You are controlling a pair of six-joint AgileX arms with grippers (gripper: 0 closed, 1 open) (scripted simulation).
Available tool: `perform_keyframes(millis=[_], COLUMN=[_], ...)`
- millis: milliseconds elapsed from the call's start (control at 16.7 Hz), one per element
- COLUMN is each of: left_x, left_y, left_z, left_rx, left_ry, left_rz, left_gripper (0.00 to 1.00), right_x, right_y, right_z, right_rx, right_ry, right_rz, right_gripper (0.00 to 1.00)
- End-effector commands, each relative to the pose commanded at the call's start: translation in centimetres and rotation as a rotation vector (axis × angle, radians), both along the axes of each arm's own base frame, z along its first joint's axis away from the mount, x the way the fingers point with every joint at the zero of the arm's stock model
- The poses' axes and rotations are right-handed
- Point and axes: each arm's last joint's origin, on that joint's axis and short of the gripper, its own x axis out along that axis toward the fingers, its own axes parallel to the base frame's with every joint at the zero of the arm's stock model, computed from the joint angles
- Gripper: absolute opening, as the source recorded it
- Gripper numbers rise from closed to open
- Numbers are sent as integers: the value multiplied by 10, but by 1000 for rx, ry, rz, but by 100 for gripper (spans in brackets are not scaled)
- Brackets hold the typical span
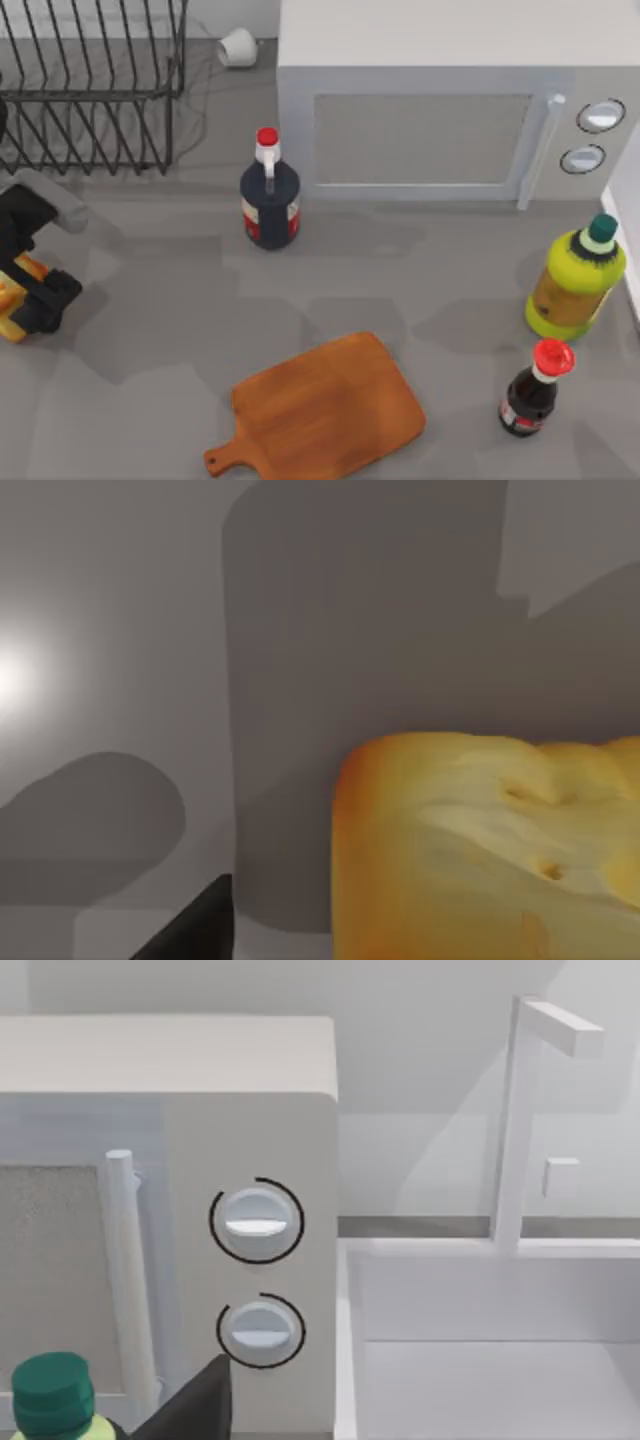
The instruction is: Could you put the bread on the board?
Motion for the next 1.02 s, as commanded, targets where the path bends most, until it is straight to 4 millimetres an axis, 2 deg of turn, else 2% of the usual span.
perform_keyframes(millis=[720,1020], left_x=[0,0], left_y=[0,0], left_z=[0,0], left_rx=[0,0], left_ry=[0,0], left_rz=[0,0], left_gripper=[2,0], right_x=[0,0], right_y=[0,0], right_z=[0,0], right_rx=[0,0], right_ry=[0,0], right_rz=[0,0], right_gripper=[100,100])
